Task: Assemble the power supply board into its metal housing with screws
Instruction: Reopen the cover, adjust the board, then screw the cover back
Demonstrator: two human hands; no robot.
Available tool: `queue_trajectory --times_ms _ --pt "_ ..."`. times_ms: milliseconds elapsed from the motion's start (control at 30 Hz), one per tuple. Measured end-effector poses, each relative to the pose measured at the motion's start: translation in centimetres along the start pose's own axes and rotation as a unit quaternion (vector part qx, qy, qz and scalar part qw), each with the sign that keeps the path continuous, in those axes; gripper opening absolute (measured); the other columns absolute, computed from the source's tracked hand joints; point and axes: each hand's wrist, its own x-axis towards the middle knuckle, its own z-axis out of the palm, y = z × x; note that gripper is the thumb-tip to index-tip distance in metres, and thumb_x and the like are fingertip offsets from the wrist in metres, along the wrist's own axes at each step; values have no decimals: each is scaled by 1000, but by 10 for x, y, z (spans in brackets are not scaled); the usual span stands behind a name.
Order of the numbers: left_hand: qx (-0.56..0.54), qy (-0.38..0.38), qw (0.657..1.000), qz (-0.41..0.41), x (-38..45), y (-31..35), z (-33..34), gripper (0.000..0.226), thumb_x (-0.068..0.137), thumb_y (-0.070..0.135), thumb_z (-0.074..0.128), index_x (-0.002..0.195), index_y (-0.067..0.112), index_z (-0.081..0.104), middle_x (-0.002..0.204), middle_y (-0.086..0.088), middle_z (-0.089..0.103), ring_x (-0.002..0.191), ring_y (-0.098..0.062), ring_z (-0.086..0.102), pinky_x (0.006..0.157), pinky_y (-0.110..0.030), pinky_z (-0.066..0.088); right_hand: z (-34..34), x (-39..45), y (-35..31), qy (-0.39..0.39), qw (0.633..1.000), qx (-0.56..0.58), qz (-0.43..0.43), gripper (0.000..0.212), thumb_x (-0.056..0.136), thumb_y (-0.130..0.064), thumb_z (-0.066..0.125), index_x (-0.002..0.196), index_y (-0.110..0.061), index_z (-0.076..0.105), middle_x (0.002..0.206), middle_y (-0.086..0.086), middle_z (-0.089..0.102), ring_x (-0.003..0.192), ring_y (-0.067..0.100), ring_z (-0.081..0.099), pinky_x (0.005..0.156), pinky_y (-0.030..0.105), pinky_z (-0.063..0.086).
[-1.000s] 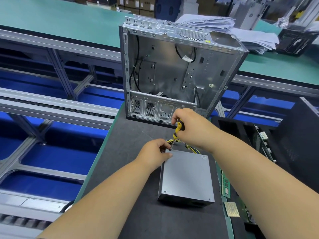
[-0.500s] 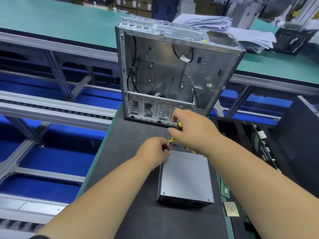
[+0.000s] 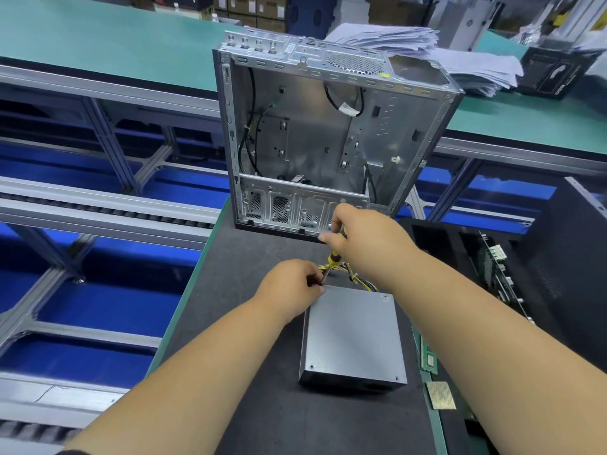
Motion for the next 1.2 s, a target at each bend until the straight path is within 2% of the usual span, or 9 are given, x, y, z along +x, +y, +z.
queue_trajectory --times_ms 100,167,300,500,633,733,900,1033,1200 --pt "-8 0 1000 2 0 0 0 6 83 27 72 83 30 67 80 13 59 79 -10 56 61 -15 38 -3 -2 -2 -38 993 110 -15 20 81 -21 63 95 -27 51 91 -11 48 80 17 52 62 31 40" --pt "-10 4 1000 2 0 0 0 4 83 26 72 85 28 69 80 13 59 79 -9 56 60 -12 35 -3 -3 -3 -45 992 114 -15 20 80 -22 62 97 -27 52 96 -9 46 81 16 52 68 34 46" --pt "6 17 1000 7 0 0 1 6 85 28 71 90 26 72 86 9 63 84 -12 58 70 -24 44 -3 -6 1 -6 994 112 -8 18 84 -15 59 99 -25 53 98 -7 51 84 18 53 73 37 49" --pt "35 47 998 22 -1 4 0 5 89 28 67 90 27 72 91 12 58 87 -11 55 72 -25 41 -15 -15 10 91 976 198 31 21 81 -12 61 93 -28 55 92 -10 53 74 10 53 64 31 48" --pt "23 86 995 -42 -8 -8 -13 15 89 32 65 75 32 62 86 8 60 79 -14 57 68 -29 45 -13 -28 32 146 945 277 98 18 84 -17 64 89 -32 57 90 -9 56 71 5 55 56 23 38" --pt "111 40 984 -136 -20 -32 -18 23 90 34 63 70 26 55 84 1 64 81 -24 60 67 -32 48 -1 -42 59 173 914 318 183 10 85 -21 64 84 -29 59 78 -8 55 59 2 52 51 24 35" --pt "147 -2 966 -212 -46 -59 -8 18 84 15 56 71 27 60 90 3 66 86 -21 62 71 -29 51 33 -63 101 120 869 361 318 5 78 -20 61 74 -20 63 70 0 71 52 11 55 46 25 40" --pt "150 -2 960 -238 -53 -62 1 15 84 17 56 87 29 63 101 3 62 88 -21 59 73 -29 50 60 -82 127 93 838 375 385 12 80 -17 60 78 -8 67 69 3 73 67 19 64 65 36 48" --pt "175 36 952 -248 -57 -55 6 19 86 26 64 104 22 61 112 -3 55 104 -27 56 78 -34 47 90 -118 155 133 844 305 420 12 79 -18 64 77 -6 62 69 5 64 54 20 51 51 26 35"
